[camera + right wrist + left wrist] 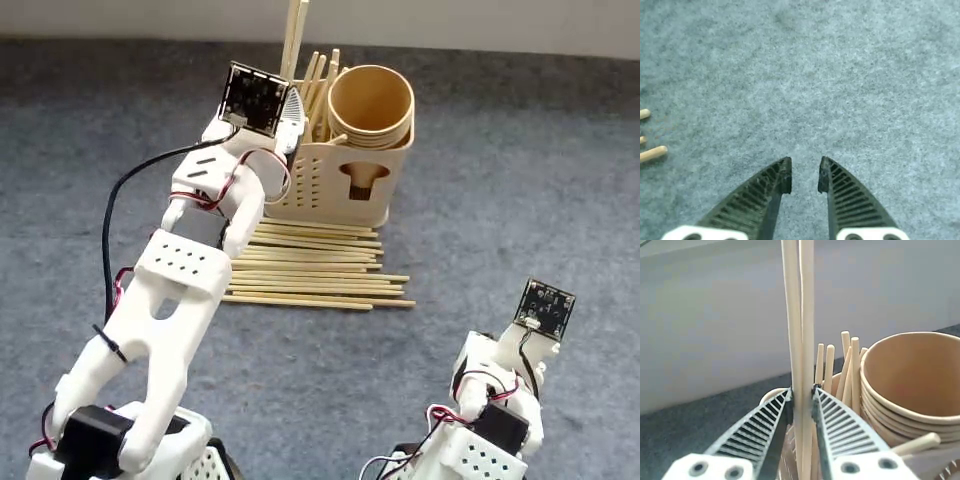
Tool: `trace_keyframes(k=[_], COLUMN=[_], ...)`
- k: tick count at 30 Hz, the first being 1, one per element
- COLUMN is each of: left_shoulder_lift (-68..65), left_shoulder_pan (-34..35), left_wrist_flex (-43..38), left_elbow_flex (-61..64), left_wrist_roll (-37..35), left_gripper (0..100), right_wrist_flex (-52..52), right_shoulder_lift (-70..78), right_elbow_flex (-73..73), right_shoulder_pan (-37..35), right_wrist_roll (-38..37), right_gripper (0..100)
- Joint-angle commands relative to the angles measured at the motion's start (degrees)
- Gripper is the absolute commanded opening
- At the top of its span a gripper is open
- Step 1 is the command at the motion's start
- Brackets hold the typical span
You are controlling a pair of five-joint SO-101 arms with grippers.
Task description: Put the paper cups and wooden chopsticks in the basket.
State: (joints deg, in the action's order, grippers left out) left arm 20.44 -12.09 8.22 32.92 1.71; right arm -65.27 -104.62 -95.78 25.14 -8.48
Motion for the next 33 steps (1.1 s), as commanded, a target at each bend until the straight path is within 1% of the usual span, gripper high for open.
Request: trace_keyframes(k=[1, 3, 6, 11, 16, 20, 25, 28, 33], left_shoulder_lift=[4.6, 7.6, 10.4, 11.2, 12.9, 18.5, 26.6, 29.2, 29.7], left_shoulder_pan=[0.5, 0.5, 0.7, 0.5, 0.3, -1.9, -6.5, -8.3, -9.4], left_wrist_flex=[7.2, 9.8, 11.8, 14.0, 19.3, 23.7, 30.2, 31.9, 33.3], left_elbow_flex=[-2.9, -2.8, -2.6, -2.9, -4.8, -4.7, -4.7, -4.7, -4.2], left_wrist_roll=[-0.5, -0.7, -4.1, -4.3, -4.3, -4.3, -4.3, -4.3, -4.3], left_gripper=[8, 12, 16, 16, 16, 16, 16, 16, 16], right_wrist_flex=[1.7, 1.7, 1.7, 1.7, 1.7, 1.7, 1.7, 1.7, 1.7], right_shoulder_lift=[-0.7, -0.7, -0.7, -0.7, -0.7, -0.7, -0.7, -0.7, -0.7], right_elbow_flex=[-3.6, -3.6, -3.6, -3.6, -3.6, -3.6, -3.6, -3.6, -3.6], right_shoulder_pan=[0.7, 0.7, 0.7, 0.7, 0.7, 0.7, 0.7, 0.7, 0.7], right_wrist_roll=[-0.1, -0.1, -0.1, -0.1, -0.1, -0.1, -0.1, -0.1, -0.1], right_gripper=[10.5, 10.5, 10.5, 10.5, 10.5, 10.5, 10.5, 10.5, 10.5])
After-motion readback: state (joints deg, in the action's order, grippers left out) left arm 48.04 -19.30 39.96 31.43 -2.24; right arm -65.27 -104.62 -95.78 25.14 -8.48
